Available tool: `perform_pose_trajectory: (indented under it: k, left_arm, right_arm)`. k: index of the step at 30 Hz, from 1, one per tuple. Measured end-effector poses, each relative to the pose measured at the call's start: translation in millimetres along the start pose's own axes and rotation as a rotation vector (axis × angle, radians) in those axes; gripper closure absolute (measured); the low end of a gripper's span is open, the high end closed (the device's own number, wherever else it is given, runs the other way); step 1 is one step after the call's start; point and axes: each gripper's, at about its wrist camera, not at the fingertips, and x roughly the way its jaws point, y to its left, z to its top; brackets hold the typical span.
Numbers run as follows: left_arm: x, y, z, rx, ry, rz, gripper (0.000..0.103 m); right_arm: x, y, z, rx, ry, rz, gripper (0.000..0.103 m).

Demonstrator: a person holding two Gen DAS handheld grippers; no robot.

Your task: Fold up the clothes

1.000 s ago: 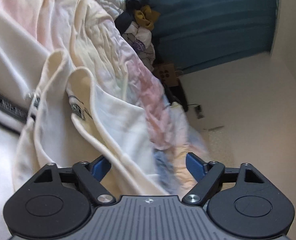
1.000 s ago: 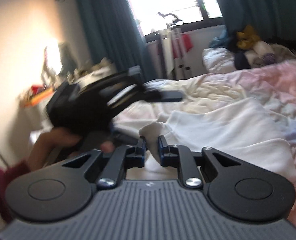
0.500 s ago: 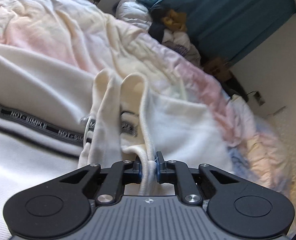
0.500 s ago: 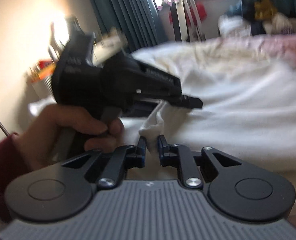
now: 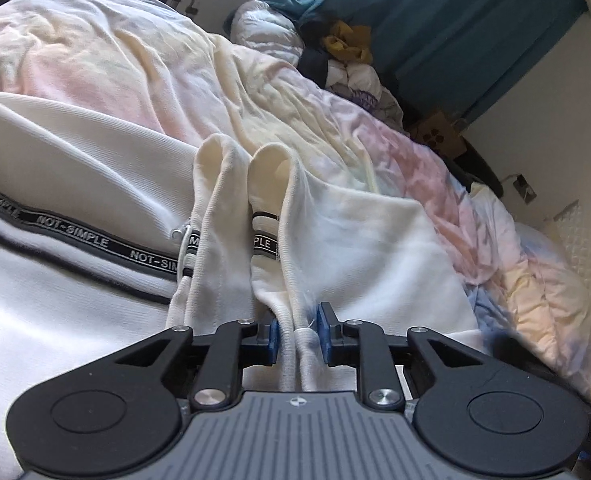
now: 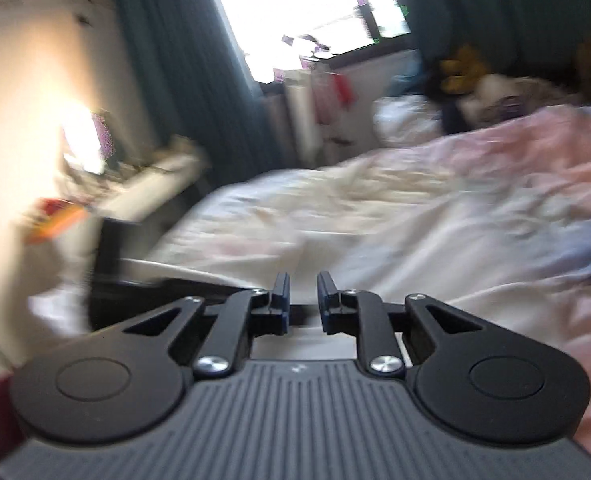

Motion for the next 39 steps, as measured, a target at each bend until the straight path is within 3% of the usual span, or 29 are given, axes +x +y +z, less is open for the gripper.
perform_pose_trajectory:
  k: [4,6,10,12,14,16,18,22,25,27,29,31,34,36,38,39]
  left_arm:
    - [-24.4,-2.0,-4.6,-0.013,-0.012,0.043,0.065]
    - [-41.4,-4.2,-4.4,-0.037,-0.008,0.08,0.064]
    - [-101.3,-2.5,-4.9,-0.094,-0.053,0.089,0.034]
    - [-131.0,4.1,-6.2,-0.108,-0.078,0.154,0.03]
    - [-159.8,20.8,-7.9,-0.169,-0.103,0.198,0.019]
    - [-188.1,41.7,-10.8,-0.276,-0.131,0.231,0.017]
    - [-214.7,73.5,-15.4,-0.465,-0.158,0.228,0.017]
    - [-251.0,128.4,-35.9,-0.789,-0.207,0.145,0.014]
    - [-263.5,152.5,-50.9,-0.902,-0.228,0.168,0.004]
    - [-262.6,164.9,-55.5,-0.931,-0.229,0.197,0.004]
    - [-255.8,180.9,-56.6,-0.978,-0.23,0.171,0.005]
    - [-251.2,192.8,-55.4,-1.025,-0.282,0.137,0.005]
    - [-245.0,200.6,-42.2,-1.01,-0.361,0.114,0.006]
    - [-243.6,204.2,-34.3,-0.988,-0.432,0.119,0.015]
    - [-245.5,206.9,-26.3,-0.983,-0.487,0.2,0.031]
    - [-246.7,208.3,-23.1,-0.978,-0.511,0.236,0.033]
  right_arm:
    - [38.0,-25.8,-15.2,0.073,0.113,-0.118,0.087]
    - [48.5,-32.6,-23.4,0.093,0.147,-0.127,0.088]
    - [52.1,-28.1,-28.9,0.055,0.146,-0.136,0.088]
    - [51.6,-25.5,-30.1,0.037,0.147,-0.144,0.088]
    - [48.3,-24.0,-30.2,0.033,0.152,-0.144,0.088]
    - [46.0,-23.6,-29.6,0.033,0.156,-0.143,0.088]
    - [46.6,-24.6,-28.6,0.033,0.159,-0.142,0.088]
    - [43.8,-25.8,-27.6,0.052,0.164,-0.143,0.088]
    - [43.5,-24.8,-27.7,0.059,0.165,-0.149,0.088]
    - [43.5,-23.9,-28.0,0.055,0.166,-0.151,0.088]
    - [43.0,-23.6,-28.2,0.054,0.166,-0.149,0.087]
    - [42.5,-23.6,-28.3,0.058,0.166,-0.146,0.086]
    - [42.3,-22.3,-28.0,0.061,0.164,-0.139,0.086]
    - [42.5,-20.6,-27.9,0.063,0.158,-0.12,0.085]
    - [43.0,-14.6,-28.1,0.047,0.154,-0.092,0.085]
    - [43.1,-9.3,-28.3,0.028,0.151,-0.076,0.085]
